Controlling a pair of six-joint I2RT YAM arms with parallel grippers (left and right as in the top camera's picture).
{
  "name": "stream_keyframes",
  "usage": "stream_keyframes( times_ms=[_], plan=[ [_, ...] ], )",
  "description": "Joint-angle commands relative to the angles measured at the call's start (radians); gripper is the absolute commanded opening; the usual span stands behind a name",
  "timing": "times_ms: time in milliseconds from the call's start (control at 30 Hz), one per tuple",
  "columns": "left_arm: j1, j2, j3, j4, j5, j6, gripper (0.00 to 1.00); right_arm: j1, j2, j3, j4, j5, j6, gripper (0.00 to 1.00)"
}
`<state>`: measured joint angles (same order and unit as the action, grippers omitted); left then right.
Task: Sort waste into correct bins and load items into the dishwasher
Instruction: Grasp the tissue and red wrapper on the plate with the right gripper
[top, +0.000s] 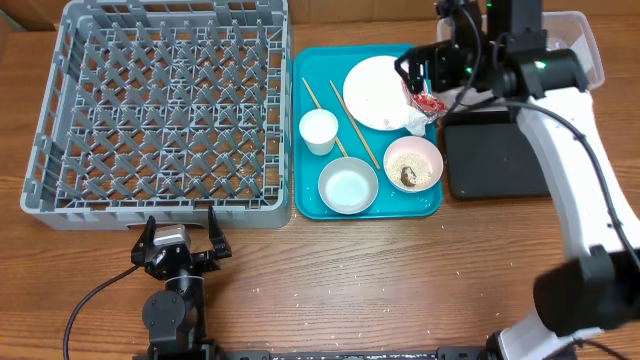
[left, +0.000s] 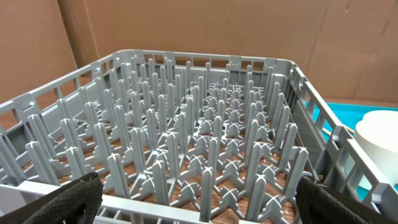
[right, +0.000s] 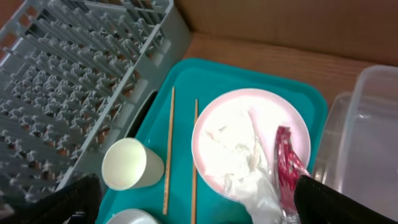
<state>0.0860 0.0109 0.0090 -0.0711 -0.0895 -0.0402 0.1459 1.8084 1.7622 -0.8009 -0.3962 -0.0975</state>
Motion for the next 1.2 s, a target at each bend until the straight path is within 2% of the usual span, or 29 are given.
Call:
stream_keyframes(
  times_ms=[0, 167, 300, 567, 833, 967, 1000, 1033, 1167],
  plan=[
    [0.005, -0.006, -0.004, 0.000, 0.005, 0.026, 1.00, 0.035, 0.065, 0.032, 0.035, 0.054, -0.084, 1.00],
    [0.005, -0.006, -0.004, 0.000, 0.005, 0.026, 1.00, 0.128, 0.214, 0.032, 0.099, 0.352, -0.121, 1.00],
    [0.005, -0.006, -0.004, 0.000, 0.005, 0.026, 1.00, 0.164, 0.304, 0.032, 0.129, 0.461, -0.119, 1.00],
    [0.005, -0.006, -0.004, 0.000, 0.005, 0.026, 1.00, 0.157, 0.438, 0.032, 0.188, 0.472, -0.039, 1.00],
    [0.005, -0.006, -0.004, 0.001, 0.005, 0.026, 1.00, 0.127, 0.492, 0.032, 0.228, 0.467, 0.002, 1.00],
    [0.005, -0.006, -0.004, 0.001, 0.005, 0.026, 1.00, 0.128, 0.498, 0.032, 0.228, 0.390, 0.002, 1.00],
    [0.005, -0.006, -0.004, 0.000, 0.005, 0.026, 1.00, 0.128, 0.498, 0.032, 0.227, 0.377, 0.001, 0.97],
    [0.005, -0.006, -0.004, 0.001, 0.005, 0.026, 1.00, 0.128, 0.498, 0.032, 0.220, 0.350, 0.001, 0.91],
    [0.005, -0.006, -0.004, 0.001, 0.005, 0.026, 1.00, 0.128, 0.500, 0.011, 0.212, 0.332, 0.005, 0.82]
  ],
)
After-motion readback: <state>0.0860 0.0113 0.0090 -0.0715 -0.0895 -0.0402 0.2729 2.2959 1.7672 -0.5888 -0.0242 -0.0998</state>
